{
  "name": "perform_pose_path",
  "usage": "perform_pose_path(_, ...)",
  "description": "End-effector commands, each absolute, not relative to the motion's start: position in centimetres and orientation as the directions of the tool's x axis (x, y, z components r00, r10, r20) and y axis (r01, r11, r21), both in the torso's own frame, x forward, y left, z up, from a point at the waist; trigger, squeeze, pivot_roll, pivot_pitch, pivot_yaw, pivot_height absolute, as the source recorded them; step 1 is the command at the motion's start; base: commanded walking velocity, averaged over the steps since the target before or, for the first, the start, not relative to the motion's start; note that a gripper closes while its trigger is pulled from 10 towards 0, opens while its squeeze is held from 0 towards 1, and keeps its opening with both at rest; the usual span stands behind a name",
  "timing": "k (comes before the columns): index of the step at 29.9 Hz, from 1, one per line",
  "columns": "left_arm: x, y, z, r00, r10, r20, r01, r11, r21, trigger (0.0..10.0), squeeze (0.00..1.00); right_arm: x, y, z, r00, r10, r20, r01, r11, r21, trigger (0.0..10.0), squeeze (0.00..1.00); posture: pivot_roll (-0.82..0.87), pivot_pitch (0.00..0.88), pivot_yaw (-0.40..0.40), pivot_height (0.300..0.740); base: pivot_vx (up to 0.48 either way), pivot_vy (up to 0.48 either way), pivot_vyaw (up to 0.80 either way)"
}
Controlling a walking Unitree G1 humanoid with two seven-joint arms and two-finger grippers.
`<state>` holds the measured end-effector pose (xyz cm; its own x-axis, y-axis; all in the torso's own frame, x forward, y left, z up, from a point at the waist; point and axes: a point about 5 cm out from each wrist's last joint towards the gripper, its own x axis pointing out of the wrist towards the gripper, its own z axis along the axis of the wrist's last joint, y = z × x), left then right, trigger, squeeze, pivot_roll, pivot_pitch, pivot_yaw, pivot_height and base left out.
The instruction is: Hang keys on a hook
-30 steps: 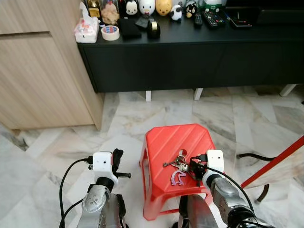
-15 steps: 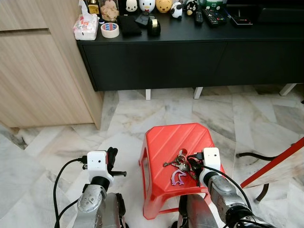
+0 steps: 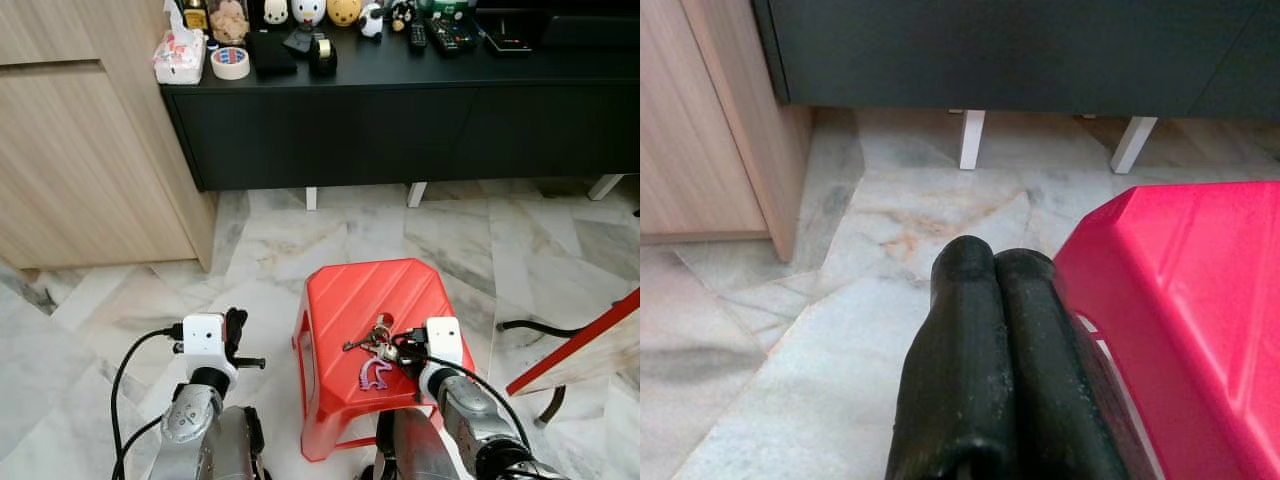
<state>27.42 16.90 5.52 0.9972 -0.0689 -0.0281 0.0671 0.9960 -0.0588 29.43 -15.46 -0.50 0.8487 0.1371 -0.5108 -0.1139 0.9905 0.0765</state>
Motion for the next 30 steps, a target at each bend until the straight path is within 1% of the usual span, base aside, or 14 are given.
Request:
perform_pose_path(1, 27.2, 16.8, 5.4, 0.997, -0.072, -0.042, 0.069, 0.996, -0.059, 10.0, 0.00, 29.0, -15.8, -0.9, 0.839, 0.124, -0.530, -0.102, 0.992, 0.071, 0.0, 0.00, 0.02, 0.177, -0.050, 0.607, 0.000, 0.000, 0.00)
perform_pose_path(10, 27.3, 17.0, 5.4, 0.997, -0.068, -0.047, 0.065, 0.996, -0.057, 10.0, 0.00, 29.4, -15.7, -0.6, 0.848, 0.116, -0.517, -0.092, 0.993, 0.072, 0.0, 0.00, 0.02, 0.165, -0.047, 0.607, 0.000, 0.000, 0.00)
perform_pose_path(14, 27.6, 17.1, 5.4, 0.997, -0.062, -0.052, 0.060, 0.997, -0.056, 10.0, 0.00, 30.0, -15.6, 0.2, 0.878, 0.101, -0.467, -0.067, 0.994, 0.087, 0.0, 0.00, 0.03, 0.152, -0.044, 0.607, 0.000, 0.000, 0.00)
perform_pose_path(20, 28.4, 17.7, 5.5, 0.997, -0.051, -0.055, 0.048, 0.997, -0.053, 10.0, 0.00, 31.8, -15.7, 3.0, 0.946, 0.086, -0.311, -0.042, 0.988, 0.145, 0.0, 0.00, 0.01, 0.120, -0.037, 0.607, 0.000, 0.000, 0.00)
perform_pose_path(24, 28.8, 17.7, 5.5, 0.997, -0.050, -0.058, 0.047, 0.997, -0.054, 10.0, 0.00, 31.9, -15.7, 3.4, 0.956, 0.086, -0.281, -0.044, 0.987, 0.153, 0.0, 0.00, 0.01, 0.099, -0.034, 0.607, 0.000, 0.000, 0.00)
perform_pose_path(30, 28.9, 18.3, 4.9, 0.996, -0.028, -0.079, 0.024, 0.998, -0.060, 10.0, 0.00, 31.0, -15.2, 3.2, 0.961, 0.113, -0.252, -0.072, 0.983, 0.169, 0.0, 0.00, 0.00, 0.060, -0.024, 0.607, 0.000, 0.000, 0.00)
